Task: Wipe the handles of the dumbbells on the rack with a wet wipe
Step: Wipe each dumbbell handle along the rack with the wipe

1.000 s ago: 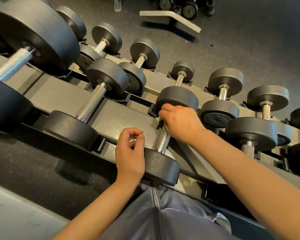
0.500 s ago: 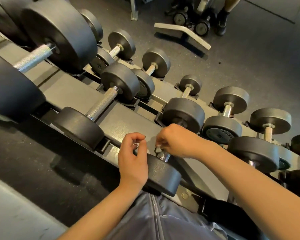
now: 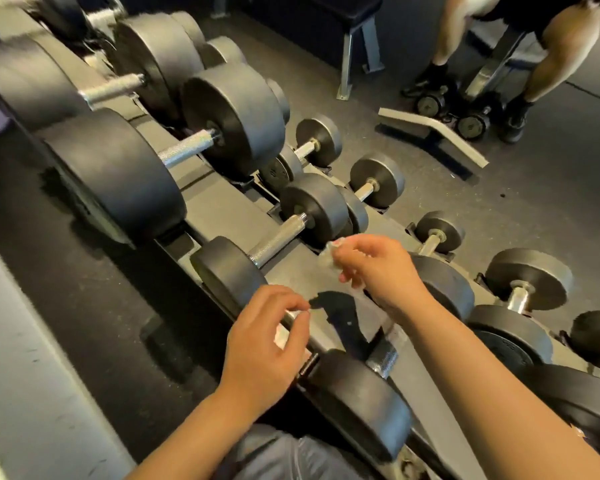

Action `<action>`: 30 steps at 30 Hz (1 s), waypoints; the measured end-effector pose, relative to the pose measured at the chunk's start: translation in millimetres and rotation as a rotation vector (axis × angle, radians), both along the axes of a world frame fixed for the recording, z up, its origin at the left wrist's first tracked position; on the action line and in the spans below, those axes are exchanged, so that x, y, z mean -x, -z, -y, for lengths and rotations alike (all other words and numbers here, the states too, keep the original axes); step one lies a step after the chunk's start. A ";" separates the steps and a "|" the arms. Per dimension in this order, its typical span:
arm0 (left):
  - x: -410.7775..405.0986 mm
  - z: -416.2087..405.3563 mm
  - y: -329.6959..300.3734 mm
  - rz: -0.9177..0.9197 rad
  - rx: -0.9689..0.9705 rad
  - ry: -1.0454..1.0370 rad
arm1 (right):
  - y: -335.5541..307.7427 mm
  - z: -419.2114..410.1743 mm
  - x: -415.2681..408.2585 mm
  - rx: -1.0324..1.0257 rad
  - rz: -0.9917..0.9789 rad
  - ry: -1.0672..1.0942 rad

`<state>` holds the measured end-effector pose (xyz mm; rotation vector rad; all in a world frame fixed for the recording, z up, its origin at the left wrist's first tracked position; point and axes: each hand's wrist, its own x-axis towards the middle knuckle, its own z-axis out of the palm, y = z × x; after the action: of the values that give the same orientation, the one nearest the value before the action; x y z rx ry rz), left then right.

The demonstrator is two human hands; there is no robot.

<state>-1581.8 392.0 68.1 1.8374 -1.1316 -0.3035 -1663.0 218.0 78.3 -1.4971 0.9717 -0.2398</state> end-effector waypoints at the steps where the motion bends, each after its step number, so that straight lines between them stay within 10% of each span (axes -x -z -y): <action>1: -19.3 0.0 -6.0 0.044 0.003 -0.034 | -1.0 -1.2 -13.3 -0.116 0.053 0.103; 5: -93.5 20.4 -15.0 0.135 -0.095 -0.030 | 16.0 -4.2 -67.2 -0.187 0.065 0.265; 12: -149.2 46.8 3.3 0.154 -0.512 0.433 | 60.1 -6.6 -117.4 1.063 -0.436 -0.197; 15: -162.7 55.4 7.5 0.095 -0.579 0.568 | 68.8 -7.0 -116.4 1.227 -0.615 -0.141; 30: -177.8 73.9 14.6 -0.149 -0.702 0.556 | 95.7 -39.9 -143.4 0.407 -0.432 0.820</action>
<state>-1404.0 318.1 53.5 1.9868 -1.5381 -1.2700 -1519.5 257.9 -17.4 -1.4593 1.9595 -0.7548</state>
